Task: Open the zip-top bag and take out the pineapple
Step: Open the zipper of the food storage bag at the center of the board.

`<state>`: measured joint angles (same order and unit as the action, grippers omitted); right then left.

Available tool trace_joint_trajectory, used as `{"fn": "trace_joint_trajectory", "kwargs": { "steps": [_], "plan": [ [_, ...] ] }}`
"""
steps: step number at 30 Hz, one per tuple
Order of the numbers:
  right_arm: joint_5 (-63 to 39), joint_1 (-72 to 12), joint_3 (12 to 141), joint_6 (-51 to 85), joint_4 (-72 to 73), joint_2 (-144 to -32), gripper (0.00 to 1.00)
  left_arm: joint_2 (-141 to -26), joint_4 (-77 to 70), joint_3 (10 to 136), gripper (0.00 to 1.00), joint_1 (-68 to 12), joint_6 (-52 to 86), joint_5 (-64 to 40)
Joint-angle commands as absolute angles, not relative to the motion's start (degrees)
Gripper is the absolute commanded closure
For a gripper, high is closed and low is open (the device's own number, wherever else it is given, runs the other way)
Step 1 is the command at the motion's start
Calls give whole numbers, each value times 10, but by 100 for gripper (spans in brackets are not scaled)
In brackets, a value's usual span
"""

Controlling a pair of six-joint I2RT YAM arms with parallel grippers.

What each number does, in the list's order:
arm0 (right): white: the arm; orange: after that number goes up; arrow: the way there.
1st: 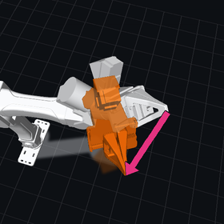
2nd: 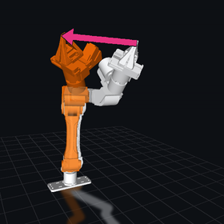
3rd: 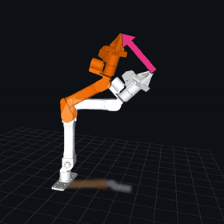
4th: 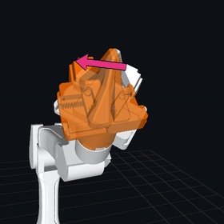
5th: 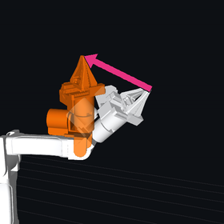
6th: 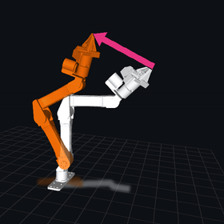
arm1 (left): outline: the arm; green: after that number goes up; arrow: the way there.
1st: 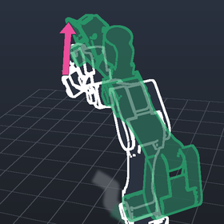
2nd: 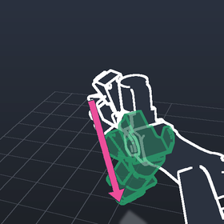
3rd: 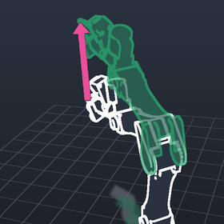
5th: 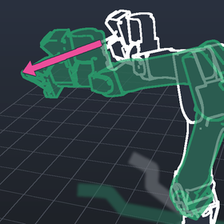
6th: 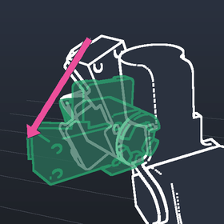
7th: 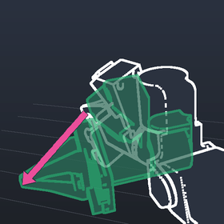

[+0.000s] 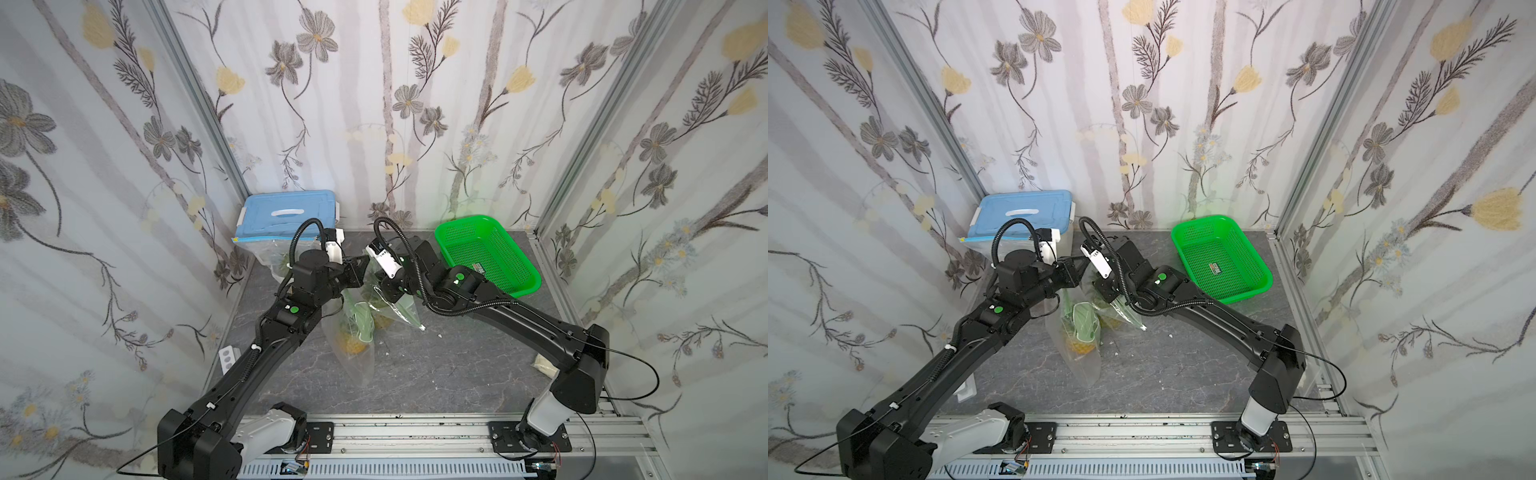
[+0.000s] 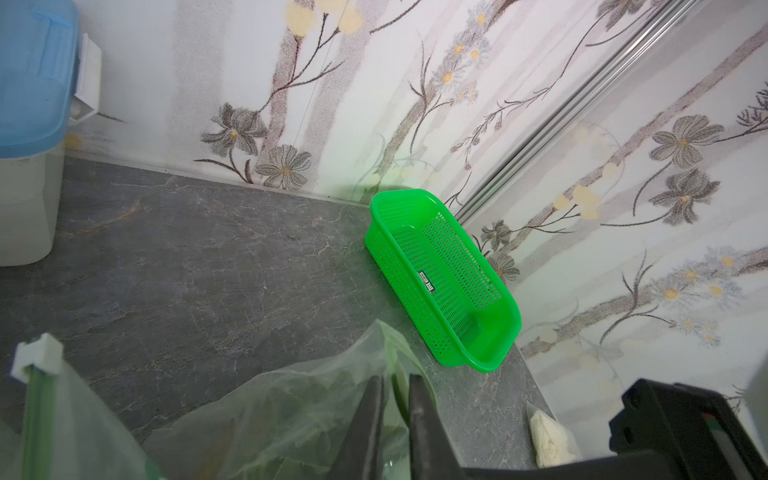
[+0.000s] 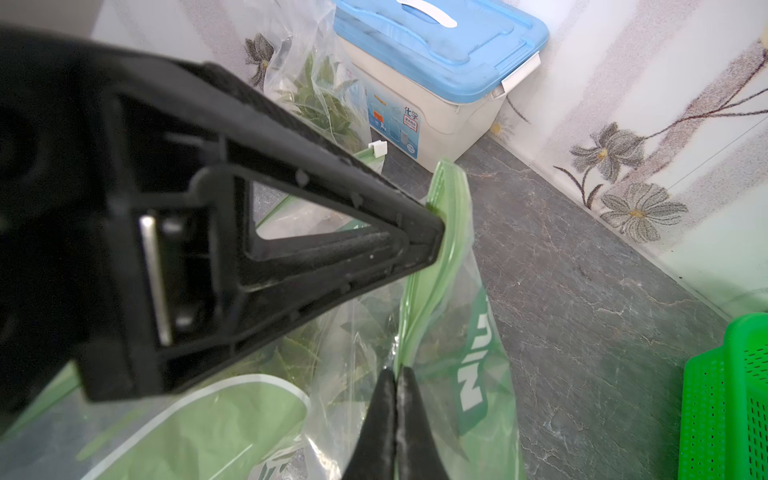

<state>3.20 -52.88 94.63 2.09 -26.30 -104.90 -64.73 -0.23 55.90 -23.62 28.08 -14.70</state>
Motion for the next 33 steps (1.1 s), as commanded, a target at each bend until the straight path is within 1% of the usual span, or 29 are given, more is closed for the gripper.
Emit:
{"fn": "trace_joint_trajectory", "kwargs": {
  "steps": [1, 2, 3, 5, 9, 10, 12, 15, 18, 22, 27, 33],
  "plan": [
    [27, -531, 951, 18, -250, -1050, 99, -651, -15, 566, 90, -236, 272, -151],
    [27, -532, 951, 17, -251, -1050, 99, -651, -15, 567, 95, -235, 271, -153],
    [27, -532, 951, 17, -250, -1051, 99, -652, -15, 567, 98, -236, 270, -155],
    [27, -532, 951, 16, -250, -1049, 98, -655, -16, 568, 100, -236, 272, -157],
    [30, -532, 954, 16, -250, -1048, 96, -660, -19, 568, 100, -236, 272, -161],
    [32, -533, 954, 17, -251, -1049, 94, -660, -19, 568, 100, -235, 272, -160],
    [39, -532, 955, 19, -253, -1047, 84, -657, -17, 569, 100, -235, 270, -158],
    [49, -532, 956, 23, -251, -1039, 73, -652, -4, 571, 100, -235, 259, -152],
    [55, -532, 963, 29, -252, -1033, 69, -644, 8, 572, 100, -236, 247, -146],
    [75, -531, 987, 39, -260, -1047, 68, -632, 16, 566, 100, -238, 241, -142],
    [73, -531, 1020, 43, -268, -1080, 68, -624, 16, 561, 100, -241, 239, -141],
    [81, -529, 1028, 50, -272, -1096, 68, -625, 11, 558, 100, -242, 237, -140]
  ]
}}
